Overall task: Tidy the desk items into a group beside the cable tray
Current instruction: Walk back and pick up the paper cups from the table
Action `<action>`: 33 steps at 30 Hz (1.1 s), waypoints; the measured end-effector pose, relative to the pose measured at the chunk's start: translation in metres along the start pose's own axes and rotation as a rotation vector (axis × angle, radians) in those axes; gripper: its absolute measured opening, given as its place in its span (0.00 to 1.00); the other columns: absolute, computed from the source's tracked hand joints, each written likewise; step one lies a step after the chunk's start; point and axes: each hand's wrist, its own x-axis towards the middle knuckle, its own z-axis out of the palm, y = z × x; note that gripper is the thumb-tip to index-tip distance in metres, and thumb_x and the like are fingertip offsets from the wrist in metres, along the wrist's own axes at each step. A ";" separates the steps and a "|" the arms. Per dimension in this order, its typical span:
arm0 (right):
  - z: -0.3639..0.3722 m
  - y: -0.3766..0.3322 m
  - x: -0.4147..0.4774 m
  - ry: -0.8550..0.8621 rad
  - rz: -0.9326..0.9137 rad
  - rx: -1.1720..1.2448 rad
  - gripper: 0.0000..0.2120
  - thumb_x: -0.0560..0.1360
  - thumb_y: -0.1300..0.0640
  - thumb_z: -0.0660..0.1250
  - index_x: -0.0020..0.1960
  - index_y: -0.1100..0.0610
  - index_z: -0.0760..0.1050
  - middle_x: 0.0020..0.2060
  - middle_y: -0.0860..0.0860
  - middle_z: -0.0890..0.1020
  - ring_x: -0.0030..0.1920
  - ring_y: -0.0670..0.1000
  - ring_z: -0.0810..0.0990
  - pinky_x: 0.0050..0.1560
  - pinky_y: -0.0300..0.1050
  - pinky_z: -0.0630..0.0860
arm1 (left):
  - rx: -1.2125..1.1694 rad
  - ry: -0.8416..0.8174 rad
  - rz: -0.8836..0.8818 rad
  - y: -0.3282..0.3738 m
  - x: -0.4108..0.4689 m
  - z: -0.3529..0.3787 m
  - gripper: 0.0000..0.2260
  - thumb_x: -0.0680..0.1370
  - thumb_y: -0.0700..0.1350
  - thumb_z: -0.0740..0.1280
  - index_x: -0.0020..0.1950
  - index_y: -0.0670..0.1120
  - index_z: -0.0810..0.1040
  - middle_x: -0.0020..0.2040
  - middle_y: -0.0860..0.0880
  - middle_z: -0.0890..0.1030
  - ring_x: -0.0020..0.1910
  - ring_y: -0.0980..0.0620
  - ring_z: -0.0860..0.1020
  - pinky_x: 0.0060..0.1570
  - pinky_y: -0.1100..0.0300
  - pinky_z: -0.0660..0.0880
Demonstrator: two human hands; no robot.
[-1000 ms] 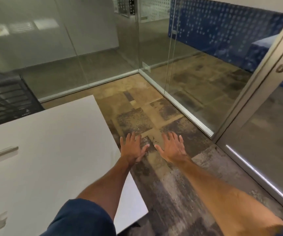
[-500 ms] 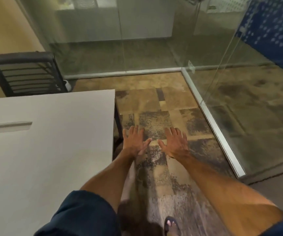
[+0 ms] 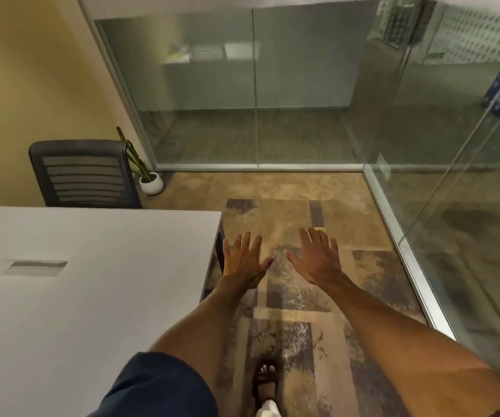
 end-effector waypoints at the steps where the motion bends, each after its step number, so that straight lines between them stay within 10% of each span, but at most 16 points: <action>1: 0.002 -0.001 0.031 0.008 0.000 0.006 0.34 0.76 0.35 0.56 0.76 0.52 0.58 0.74 0.54 0.62 0.75 0.56 0.58 0.74 0.59 0.55 | 0.008 0.016 -0.008 -0.007 0.029 -0.005 0.32 0.79 0.66 0.48 0.78 0.51 0.54 0.79 0.45 0.53 0.78 0.43 0.52 0.73 0.37 0.46; 33: 0.005 -0.140 0.738 -0.021 -0.477 -0.024 0.37 0.74 0.30 0.49 0.75 0.52 0.59 0.74 0.54 0.64 0.74 0.56 0.60 0.75 0.62 0.54 | -0.041 0.118 -0.432 -0.221 0.626 -0.112 0.34 0.78 0.68 0.46 0.79 0.51 0.48 0.80 0.43 0.49 0.78 0.42 0.47 0.72 0.37 0.39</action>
